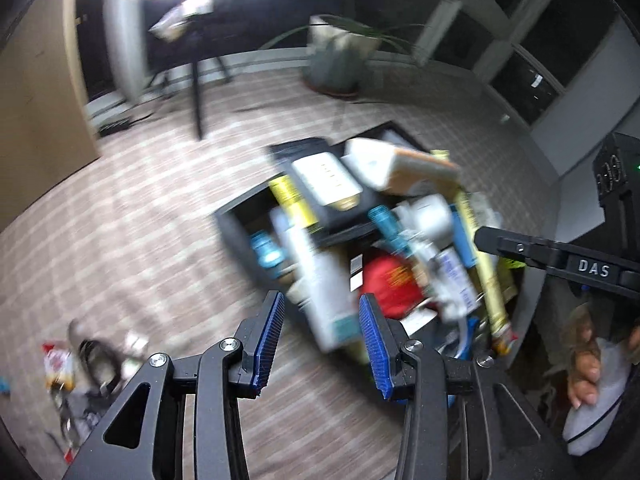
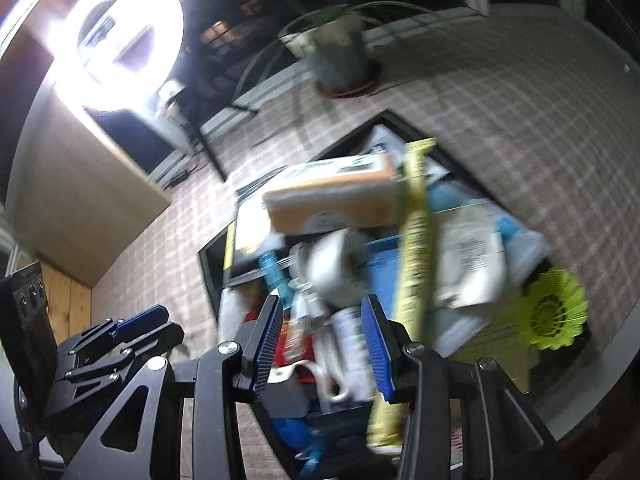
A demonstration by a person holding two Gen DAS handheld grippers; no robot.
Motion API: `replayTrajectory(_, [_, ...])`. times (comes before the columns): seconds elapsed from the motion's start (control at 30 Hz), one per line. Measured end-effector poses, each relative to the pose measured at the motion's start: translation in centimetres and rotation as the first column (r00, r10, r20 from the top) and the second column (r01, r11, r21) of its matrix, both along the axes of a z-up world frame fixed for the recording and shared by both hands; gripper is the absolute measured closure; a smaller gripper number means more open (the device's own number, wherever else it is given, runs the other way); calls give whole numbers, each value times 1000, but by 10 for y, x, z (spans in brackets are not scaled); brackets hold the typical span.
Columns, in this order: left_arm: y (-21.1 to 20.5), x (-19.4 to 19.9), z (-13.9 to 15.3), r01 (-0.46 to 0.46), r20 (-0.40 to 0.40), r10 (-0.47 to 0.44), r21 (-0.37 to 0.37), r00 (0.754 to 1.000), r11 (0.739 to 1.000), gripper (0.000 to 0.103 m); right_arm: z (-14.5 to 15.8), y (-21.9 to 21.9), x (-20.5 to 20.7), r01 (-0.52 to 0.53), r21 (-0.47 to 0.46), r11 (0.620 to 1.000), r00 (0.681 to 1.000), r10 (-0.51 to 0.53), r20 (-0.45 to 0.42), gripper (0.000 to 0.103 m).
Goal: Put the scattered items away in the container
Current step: 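Open both tools to release tea stick and clothespin into the box, then move both tools to the black coiled cable and close the right tool on it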
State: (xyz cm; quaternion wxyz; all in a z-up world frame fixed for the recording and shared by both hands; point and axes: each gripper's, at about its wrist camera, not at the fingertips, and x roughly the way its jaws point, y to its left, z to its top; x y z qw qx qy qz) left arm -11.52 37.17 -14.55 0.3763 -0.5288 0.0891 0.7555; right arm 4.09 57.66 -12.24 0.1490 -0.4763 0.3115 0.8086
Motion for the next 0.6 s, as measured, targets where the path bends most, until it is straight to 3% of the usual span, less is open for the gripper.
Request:
replayTrajectory(0.17, [-82,-9,-10,-113,-5,113,-32,994,993,60,-4,-52,-23,-103,0,995,995,103,7,66])
replayTrajectory(0.37, [-182,-28,-31,-248,22,250,-58,968,967,60,-13,-112,-50,-205,-9,979,979,205,11,66])
replayTrajectory(0.6, [-233,-51,-61,-300,90,304,-59,948,952,59,-42,-174,-91,-270,-88,959,962,273,20,66])
